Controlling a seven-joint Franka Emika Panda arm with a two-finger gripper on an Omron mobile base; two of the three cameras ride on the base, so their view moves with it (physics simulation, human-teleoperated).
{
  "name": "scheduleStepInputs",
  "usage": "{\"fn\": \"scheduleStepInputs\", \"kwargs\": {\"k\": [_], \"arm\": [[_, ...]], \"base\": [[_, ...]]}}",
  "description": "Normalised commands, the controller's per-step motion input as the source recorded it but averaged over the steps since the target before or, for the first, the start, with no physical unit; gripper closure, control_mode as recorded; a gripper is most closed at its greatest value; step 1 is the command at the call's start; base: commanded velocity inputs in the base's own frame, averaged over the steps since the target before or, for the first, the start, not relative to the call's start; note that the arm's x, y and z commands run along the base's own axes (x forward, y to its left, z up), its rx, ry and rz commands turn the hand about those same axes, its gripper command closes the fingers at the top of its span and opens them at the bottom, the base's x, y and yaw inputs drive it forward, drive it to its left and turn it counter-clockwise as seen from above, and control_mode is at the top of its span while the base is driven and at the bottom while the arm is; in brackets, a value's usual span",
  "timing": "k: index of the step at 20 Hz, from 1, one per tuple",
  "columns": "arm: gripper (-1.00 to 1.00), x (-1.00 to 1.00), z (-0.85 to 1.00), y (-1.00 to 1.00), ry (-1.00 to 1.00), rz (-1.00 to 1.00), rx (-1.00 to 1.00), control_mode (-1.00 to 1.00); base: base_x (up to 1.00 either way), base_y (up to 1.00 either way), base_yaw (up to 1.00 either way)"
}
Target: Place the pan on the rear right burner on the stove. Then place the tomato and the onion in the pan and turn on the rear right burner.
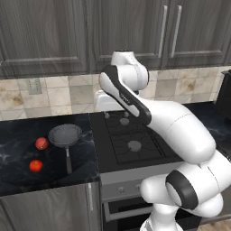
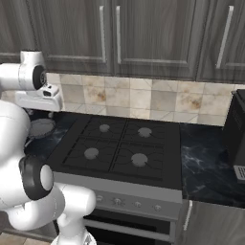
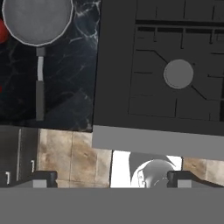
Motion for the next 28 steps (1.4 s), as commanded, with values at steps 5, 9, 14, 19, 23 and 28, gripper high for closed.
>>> {"fn": "scheduleStepInputs", "kwargs": {"k": [5, 9, 14, 19, 23, 28], "arm": [[-1.00, -0.05, -0.21, 0.28, 0.04, 0.00, 0.00, -1.00], [-1.00, 0.00, -0.16, 0.32, 0.01, 0.00, 0.00, -1.00], [-1.00, 0.00, -0.17, 0.35, 0.00, 0.00, 0.00, -1.00], [-1.00, 0.00, -0.18, 0.34, 0.00, 0.00, 0.00, -1.00], [-1.00, 0.00, -0.20, 0.32, 0.00, 0.00, 0.00, -1.00], [-1.00, 0.00, -0.20, 0.28, 0.00, 0.00, 0.00, -1.00]], "base": [[0.00, 0.00, 0.00], [0.00, 0.00, 0.00], [0.00, 0.00, 0.00], [0.00, 0.00, 0.00], [0.00, 0.00, 0.00], [0.00, 0.00, 0.00]]}}
